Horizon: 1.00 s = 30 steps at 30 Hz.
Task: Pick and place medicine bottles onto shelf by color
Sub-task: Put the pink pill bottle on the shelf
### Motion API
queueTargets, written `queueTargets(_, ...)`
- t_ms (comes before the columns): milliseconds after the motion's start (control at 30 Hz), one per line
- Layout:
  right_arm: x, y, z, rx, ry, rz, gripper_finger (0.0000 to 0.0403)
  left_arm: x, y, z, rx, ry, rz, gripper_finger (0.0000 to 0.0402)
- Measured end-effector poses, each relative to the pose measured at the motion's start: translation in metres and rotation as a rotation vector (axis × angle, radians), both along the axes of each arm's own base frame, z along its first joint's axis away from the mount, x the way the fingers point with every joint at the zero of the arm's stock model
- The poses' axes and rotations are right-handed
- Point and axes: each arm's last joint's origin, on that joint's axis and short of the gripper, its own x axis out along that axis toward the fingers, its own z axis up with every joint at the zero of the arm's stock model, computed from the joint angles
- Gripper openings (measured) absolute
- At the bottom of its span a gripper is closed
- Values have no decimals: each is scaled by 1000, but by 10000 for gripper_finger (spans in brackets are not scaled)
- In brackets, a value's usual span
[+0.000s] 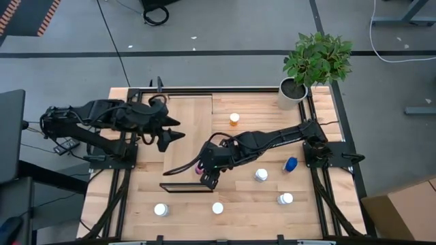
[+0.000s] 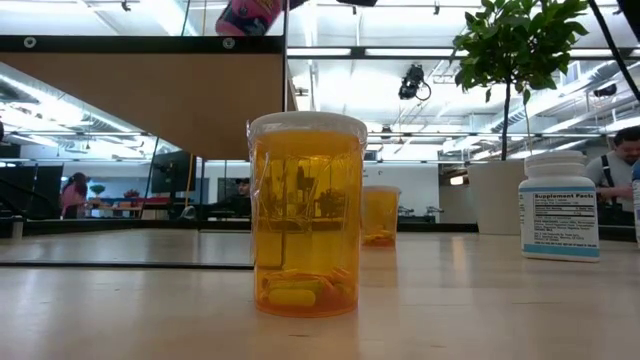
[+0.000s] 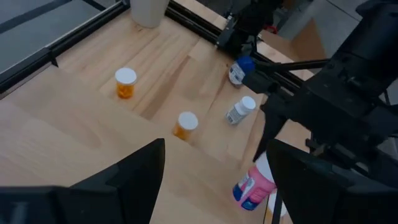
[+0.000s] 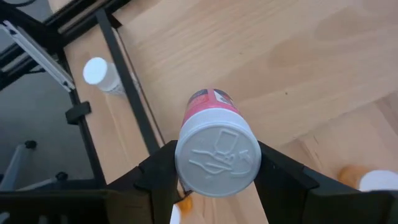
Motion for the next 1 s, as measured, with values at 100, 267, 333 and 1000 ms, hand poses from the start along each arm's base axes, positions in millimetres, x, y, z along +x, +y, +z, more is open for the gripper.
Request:
queueTargets(100,0,0,0,2,2,3,193,0,0,0,-1,0,-1,286)
queueTargets(267,-1,0,1,2,5,11,193,3,-1,1,-25,-25,12,286)
queueTargets(333,-1,1,1,6,5,16,193,7,-1,2,-34,-47,2,286)
queueTargets(1000,-1,-7,0,-8,27,6,193,55,-28,-19,-115,-4,-200,286)
